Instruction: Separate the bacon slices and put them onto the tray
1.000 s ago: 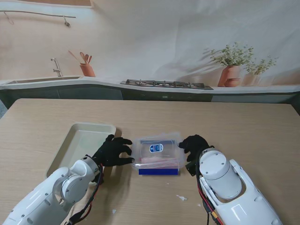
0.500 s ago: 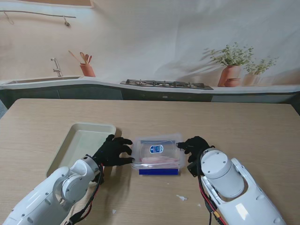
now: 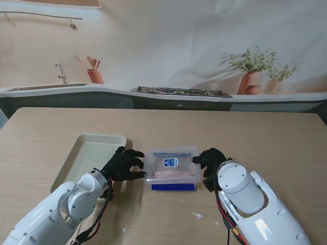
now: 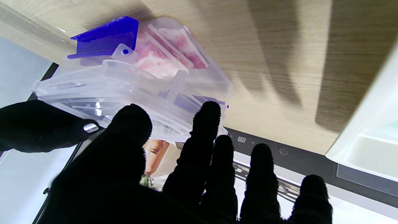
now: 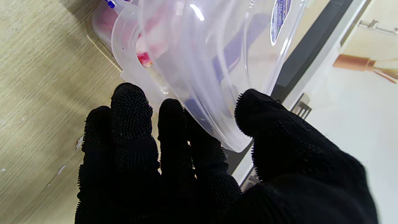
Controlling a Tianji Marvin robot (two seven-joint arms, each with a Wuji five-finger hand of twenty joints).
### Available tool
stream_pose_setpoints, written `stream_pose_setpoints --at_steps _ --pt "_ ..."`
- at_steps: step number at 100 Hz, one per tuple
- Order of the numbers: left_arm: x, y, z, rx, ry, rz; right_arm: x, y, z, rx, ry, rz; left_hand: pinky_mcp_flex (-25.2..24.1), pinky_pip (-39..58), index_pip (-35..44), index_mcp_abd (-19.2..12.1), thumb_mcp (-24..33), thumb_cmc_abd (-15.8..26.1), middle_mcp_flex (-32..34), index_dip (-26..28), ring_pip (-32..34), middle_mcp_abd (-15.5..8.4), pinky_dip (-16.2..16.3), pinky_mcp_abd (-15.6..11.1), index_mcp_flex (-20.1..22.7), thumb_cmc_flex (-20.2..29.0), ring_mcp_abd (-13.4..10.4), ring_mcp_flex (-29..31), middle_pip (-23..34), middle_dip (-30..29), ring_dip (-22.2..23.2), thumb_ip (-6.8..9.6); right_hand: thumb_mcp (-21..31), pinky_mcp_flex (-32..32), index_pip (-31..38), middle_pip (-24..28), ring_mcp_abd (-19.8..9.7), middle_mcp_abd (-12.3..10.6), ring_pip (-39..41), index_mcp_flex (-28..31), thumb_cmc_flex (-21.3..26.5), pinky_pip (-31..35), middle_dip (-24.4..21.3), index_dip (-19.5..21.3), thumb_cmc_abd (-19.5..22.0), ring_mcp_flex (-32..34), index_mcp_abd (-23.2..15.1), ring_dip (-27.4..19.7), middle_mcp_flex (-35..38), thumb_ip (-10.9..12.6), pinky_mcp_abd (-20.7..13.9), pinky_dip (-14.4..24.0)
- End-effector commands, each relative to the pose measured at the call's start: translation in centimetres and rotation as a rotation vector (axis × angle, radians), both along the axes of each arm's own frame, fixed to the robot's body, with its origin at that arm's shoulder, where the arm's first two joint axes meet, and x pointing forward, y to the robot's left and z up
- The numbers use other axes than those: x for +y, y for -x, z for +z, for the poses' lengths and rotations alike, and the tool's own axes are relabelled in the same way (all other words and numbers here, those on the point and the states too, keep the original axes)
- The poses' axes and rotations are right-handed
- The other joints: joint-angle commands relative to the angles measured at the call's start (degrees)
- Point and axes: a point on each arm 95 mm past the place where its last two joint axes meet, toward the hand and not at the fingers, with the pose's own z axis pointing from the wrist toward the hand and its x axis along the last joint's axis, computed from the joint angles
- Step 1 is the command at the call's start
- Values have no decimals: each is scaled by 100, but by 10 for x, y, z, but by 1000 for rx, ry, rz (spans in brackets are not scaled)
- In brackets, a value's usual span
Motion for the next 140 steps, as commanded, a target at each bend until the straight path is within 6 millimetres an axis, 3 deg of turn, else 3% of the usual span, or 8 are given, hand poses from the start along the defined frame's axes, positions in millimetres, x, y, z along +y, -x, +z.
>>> stream_pose_setpoints --at_steps 1,7,25,76,124,140 --pt "-15 7 -1 19 15 -39 17 3 -4 13 -45 39 -16 -154 -472 -1639 67 -25 -145 -114 -9 -234 104 -134 -408 99 -84 -223 -27 -43 -82 50 64 205 883 324 50 -128 246 23 563 583 168 -334 -235 348 -758 -7 323 -299 -36 231" --pt "-15 6 -1 19 15 -40 18 2 -5 7 -48 35 -22 -157 -473 -1638 63 -22 -148 -115 -11 -235 103 -136 -409 94 -89 -227 -30 -44 -83 49 105 362 1307 426 40 -141 415 45 811 725 197 -467 -252 547 -828 27 543 -277 -11 269" --pt "-14 6 -1 14 17 -37 20 0 -6 -22 -66 8 -22 -158 -492 -1594 56 -21 -146 -121 -10 -234 102 -136 -444 87 -88 -223 -30 -44 -81 50 357 670 1514 559 59 -92 688 325 1188 984 269 -371 -211 976 -842 80 1006 -233 65 350" --pt "-8 5 9 -128 86 -11 19 -2 -9 -38 -102 -58 183 7 -238 -1011 308 -218 -151 56 157 -9 260 47 -1115 -124 -24 -177 90 25 -23 79 520 809 1585 734 3 62 1057 109 1277 1176 701 81 98 1168 -816 151 1083 -225 149 420" --pt "-2 3 12 -161 83 10 17 -2 -8 -55 -139 -150 176 23 -45 -981 220 -216 -416 184 136 5 346 51 -1870 -208 -36 -280 79 26 -29 84 546 897 1568 725 -20 73 1146 68 1275 1229 805 240 139 1259 -823 160 1132 -239 170 448" --pt "1 3 15 -184 93 22 17 -2 -7 -64 -153 -170 169 22 -54 -962 170 -166 -460 169 128 11 359 46 -1929 -222 -28 -302 90 26 -26 90 587 976 1576 736 -29 96 1213 74 1270 1266 846 294 123 1341 -784 178 1193 -239 201 469"
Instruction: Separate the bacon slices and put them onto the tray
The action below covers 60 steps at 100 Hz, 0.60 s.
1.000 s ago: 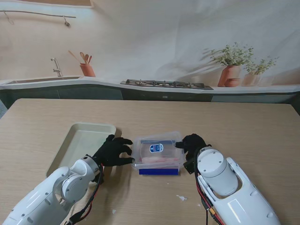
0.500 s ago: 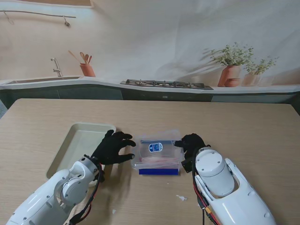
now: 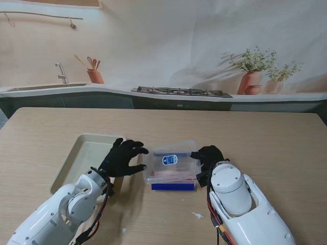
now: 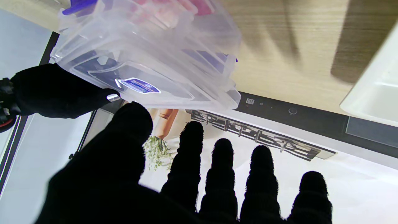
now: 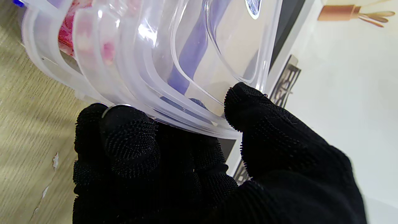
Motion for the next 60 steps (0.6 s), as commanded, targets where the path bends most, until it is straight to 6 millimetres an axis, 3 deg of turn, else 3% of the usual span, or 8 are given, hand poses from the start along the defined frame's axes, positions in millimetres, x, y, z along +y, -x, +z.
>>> stream_pose_setpoints --at_steps 1,32,60 --pt "-1 1 3 -6 9 -1 4 2 0 2 -24 1 1 21 -33 -129 -35 -17 -182 -2 65 11 150 43 -205 -208 -28 -156 42 21 -26 90 633 147 585 248 -14 -106 -10 246 788 499 103 103 282 363 -928 -16 245 79 -6 218" --pt "0 1 3 -6 13 4 -4 6 13 -64 -85 -21 -16 8 -55 -114 -144 60 -208 -29 38 18 158 35 -220 -182 -40 -175 33 8 -37 95 722 198 611 314 -70 -96 103 232 757 540 200 186 315 422 -838 22 285 63 -15 260" --pt "0 1 3 0 11 3 -26 10 20 -152 -105 -87 -22 -2 -62 -109 -208 83 -233 -43 19 12 160 24 -228 -156 -43 -208 28 1 -44 106 779 197 617 353 -74 -82 172 199 742 546 272 256 354 411 -780 49 257 40 3 293"
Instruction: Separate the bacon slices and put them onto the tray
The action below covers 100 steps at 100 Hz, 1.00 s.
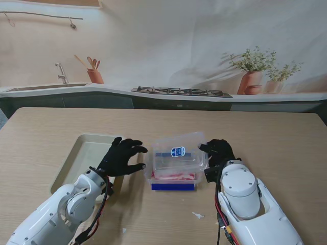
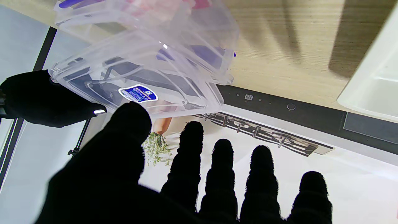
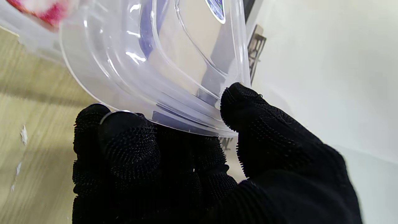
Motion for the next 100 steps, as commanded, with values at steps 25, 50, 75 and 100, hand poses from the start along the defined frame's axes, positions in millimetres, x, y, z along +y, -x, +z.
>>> stream_pose_setpoints --at_steps 25,50,75,100 --pt "-4 1 -1 21 -3 -6 -26 8 5 -79 -31 -87 -34 -12 -77 -99 -145 98 -229 -56 7 21 154 16 -245 -144 -37 -230 18 -6 -48 109 804 82 297 292 -106 -61 48 171 599 451 141 106 366 295 -648 43 158 127 -8 276" --pt "-4 1 -1 24 -2 -9 -52 17 12 -163 -70 -164 -39 -15 -83 -97 -181 121 -235 -64 -1 15 155 17 -248 -143 -36 -244 19 -9 -49 113 816 94 291 301 -131 -64 64 161 590 454 163 140 376 312 -646 50 158 121 -10 294" --pt "-6 1 -2 26 -1 -14 -77 28 16 -253 -82 -241 -41 -18 -91 -108 -216 134 -238 -69 -3 17 155 12 -268 -145 -47 -243 16 -11 -49 116 804 95 278 304 -135 -85 62 147 579 449 181 167 408 306 -659 52 132 112 -11 306" --pt "-8 1 -3 33 -4 -17 -99 32 2 -288 -38 -362 -43 -19 -95 -91 -237 136 -253 -74 -14 29 155 9 -264 -130 -39 -257 7 -16 -53 119 783 96 268 310 -166 -103 54 118 570 438 197 193 446 260 -692 57 99 106 -26 314"
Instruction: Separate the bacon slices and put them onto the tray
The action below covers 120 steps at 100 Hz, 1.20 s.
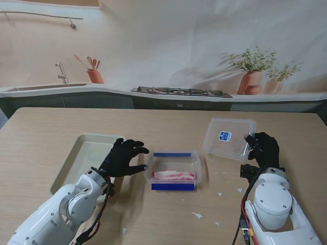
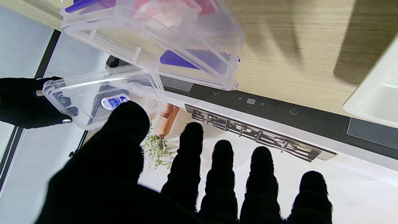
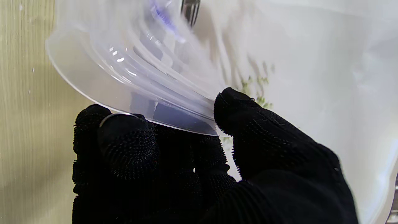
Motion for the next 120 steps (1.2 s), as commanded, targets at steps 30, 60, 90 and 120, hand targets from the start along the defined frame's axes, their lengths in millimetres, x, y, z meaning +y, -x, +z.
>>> stream_pose_setpoints --at_steps 30,60,90,120 --pt "-4 0 -1 21 -4 -10 -14 -3 -35 102 18 -121 -51 -22 -89 -87 -161 144 -190 -65 -18 24 97 11 -181 -124 -43 -202 7 -18 -52 120 449 -23 158 220 -127 -109 -12 14 463 361 100 83 432 96 -605 60 0 111 -53 245" --pt "-3 -1 -1 19 -5 -7 -22 1 -48 242 159 -179 -49 -22 -92 -87 -168 142 -188 -67 -15 23 98 12 -177 -109 -45 -198 9 -18 -50 124 101 -400 90 205 -61 -187 -136 -237 538 197 55 141 578 -288 -551 65 -283 260 -166 304" --pt "-4 -1 -1 20 -7 -9 -28 13 -52 411 235 -97 -47 -21 -92 -71 -162 133 -205 -67 -19 29 99 16 -167 -100 -45 -211 7 -18 -51 126 -1139 -1354 -2589 -478 52 -206 -1608 -1526 -434 -938 -620 736 1293 -2473 -113 37 -2655 979 134 -55" --pt "-4 -1 -1 21 -9 -10 -29 18 -47 445 315 -57 -48 -23 -92 -78 -154 123 -211 -66 -18 28 97 11 -179 -101 -44 -211 7 -19 -51 127 -1904 -2980 -3966 -1768 -236 -261 -3869 -2743 -386 -2312 -2108 11 1484 -4794 141 -809 -4585 1053 -731 -9"
